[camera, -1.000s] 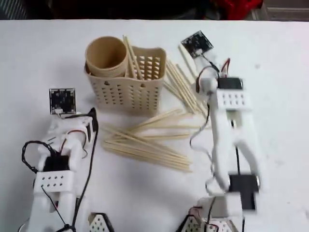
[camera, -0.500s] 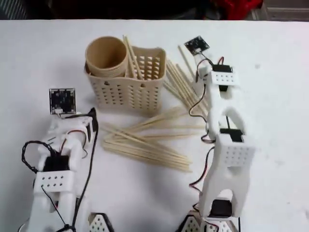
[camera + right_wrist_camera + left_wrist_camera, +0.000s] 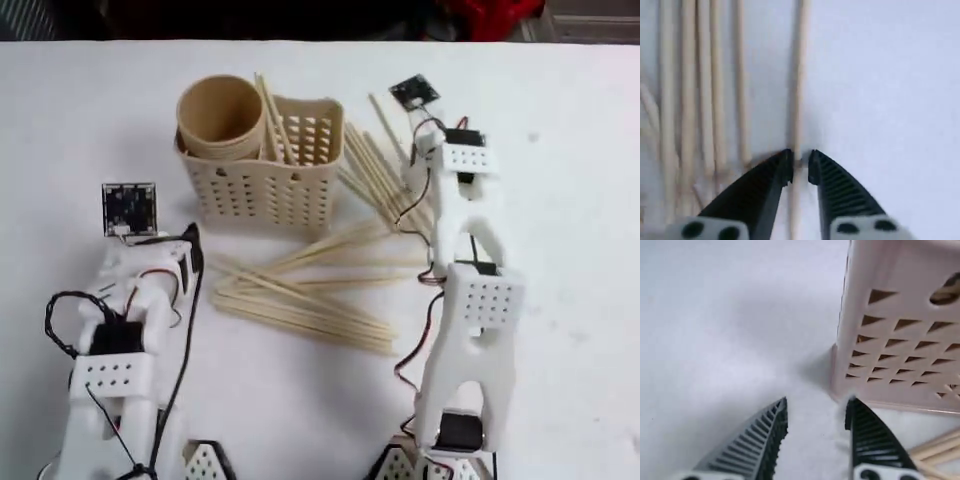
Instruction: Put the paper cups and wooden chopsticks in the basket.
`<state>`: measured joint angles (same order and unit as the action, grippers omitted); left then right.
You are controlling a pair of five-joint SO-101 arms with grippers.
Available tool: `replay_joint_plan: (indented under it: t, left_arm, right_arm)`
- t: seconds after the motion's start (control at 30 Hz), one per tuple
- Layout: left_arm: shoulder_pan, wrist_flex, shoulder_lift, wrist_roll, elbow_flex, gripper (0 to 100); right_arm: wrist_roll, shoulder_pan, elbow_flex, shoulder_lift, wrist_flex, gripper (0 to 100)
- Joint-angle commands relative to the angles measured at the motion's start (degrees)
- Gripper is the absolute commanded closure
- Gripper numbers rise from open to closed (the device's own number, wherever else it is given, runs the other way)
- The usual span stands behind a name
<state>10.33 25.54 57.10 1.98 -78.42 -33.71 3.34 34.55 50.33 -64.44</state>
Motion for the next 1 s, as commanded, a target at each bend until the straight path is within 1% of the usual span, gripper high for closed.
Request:
replay_joint_plan:
  t: [0.0,0.2,0.3,0.43,0.5,0.63,0.73,0.83,0.97]
  left_arm:
    - [-0.4,-1.49,1.1,0.7,0.26,80]
    - [-0.4,-1.67,1.1,0.7,0.26,80]
    - [-0.4,-1.67,1.1,0.7,0.26,80]
    - [-0.4,-1.67,1.1,0.7,0.26,80]
    - [-0.4,-1.58,1.1,0.7,0.26,80]
    - [-0.4,-1.58,1.1,0.7,0.26,80]
    - [-0.4,-1.49,1.1,0.7,0.26,80]
    - [-0.4,-1.41,1.1,0.7,0.26,80]
    - [-0.4,-1.41,1.1,0.7,0.26,80]
  right_arm:
    - [-0.18,5.05,5.36,1.89,-9.36,98.2]
    - [1.32,15.43,13.71,0.92,-24.84,98.3]
    - [0.7,20.79,16.44,-1.8,-29.93,98.3]
    - [-3.43,27.74,16.7,-6.11,-33.63,98.3]
    - [-5.36,31.43,16.35,-7.6,-33.8,98.3]
    - [-11.43,37.23,8.97,-11.47,-33.8,98.3]
    - [-15.47,39.96,-0.44,-15.78,-31.96,98.3]
    - [-15.74,41.36,-12.22,-21.32,-22.81,98.2]
    - [-16.18,40.57,-33.32,-30.64,-9.01,98.2]
